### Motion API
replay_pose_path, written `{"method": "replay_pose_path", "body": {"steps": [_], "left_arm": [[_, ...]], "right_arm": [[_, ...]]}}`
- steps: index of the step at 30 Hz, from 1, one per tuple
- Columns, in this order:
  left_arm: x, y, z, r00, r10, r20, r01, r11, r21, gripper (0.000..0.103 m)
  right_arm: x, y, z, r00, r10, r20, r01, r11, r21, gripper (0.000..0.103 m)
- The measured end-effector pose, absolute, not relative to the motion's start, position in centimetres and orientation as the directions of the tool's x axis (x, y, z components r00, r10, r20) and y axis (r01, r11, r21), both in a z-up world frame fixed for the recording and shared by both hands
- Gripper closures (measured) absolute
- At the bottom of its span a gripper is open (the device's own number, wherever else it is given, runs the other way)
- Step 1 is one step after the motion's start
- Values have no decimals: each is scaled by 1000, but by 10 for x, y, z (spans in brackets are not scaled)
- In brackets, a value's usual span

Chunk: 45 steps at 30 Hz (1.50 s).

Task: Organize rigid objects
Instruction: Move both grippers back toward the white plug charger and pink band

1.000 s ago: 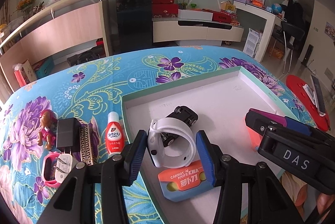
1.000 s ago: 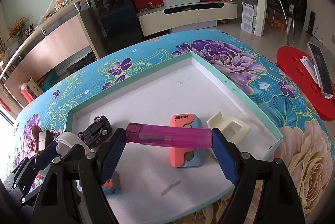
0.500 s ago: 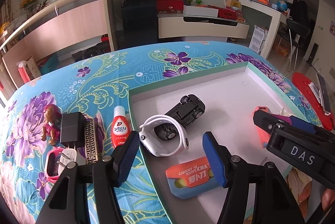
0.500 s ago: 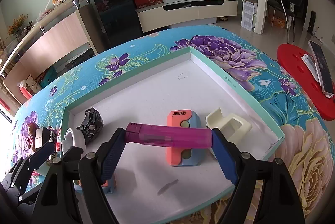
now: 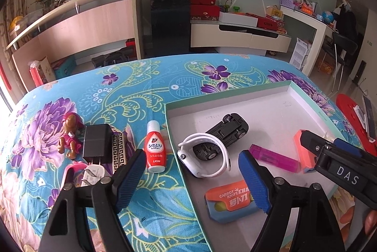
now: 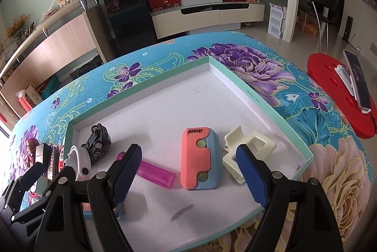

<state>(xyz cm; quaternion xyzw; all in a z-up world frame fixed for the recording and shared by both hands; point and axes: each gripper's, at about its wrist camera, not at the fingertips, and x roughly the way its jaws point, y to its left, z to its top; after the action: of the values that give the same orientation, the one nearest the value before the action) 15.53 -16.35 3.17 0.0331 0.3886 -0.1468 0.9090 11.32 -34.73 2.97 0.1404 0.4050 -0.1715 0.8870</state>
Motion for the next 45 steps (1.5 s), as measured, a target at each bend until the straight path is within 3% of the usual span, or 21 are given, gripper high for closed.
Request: {"method": "replay_pose_path", "body": {"steps": [3,12,16,18,23,26,39,45], "left_arm": [[156,-156,36,672,-232,-703,264,962,-65,9],[161,-132,42,706,-175,-686,158,983,-88,0],[164,-123,39,705,-137,-696,101,991,-93,0],[166,-119,38,703,-122,-701,77,992,-96,0],[170,-109,32,691,-72,-720,14,996,-86,0],[170,-104,30,687,-40,-725,-22,997,-76,0],[172,-94,30,671,-13,-742,-67,995,-78,0],[168,-90,41,673,7,-740,-67,996,-51,0]], "right_arm": [[114,-346,30,614,-190,-766,413,904,106,20],[116,-339,31,615,-185,-767,392,915,94,20],[117,-334,32,618,-195,-761,381,922,73,20],[118,-332,33,621,-198,-759,374,925,64,11],[119,-327,34,633,-192,-750,352,934,58,9],[119,-324,36,642,-210,-737,352,935,41,1],[118,-322,38,647,-215,-732,353,935,36,1],[119,-301,52,696,-152,-702,289,954,80,1]]}}
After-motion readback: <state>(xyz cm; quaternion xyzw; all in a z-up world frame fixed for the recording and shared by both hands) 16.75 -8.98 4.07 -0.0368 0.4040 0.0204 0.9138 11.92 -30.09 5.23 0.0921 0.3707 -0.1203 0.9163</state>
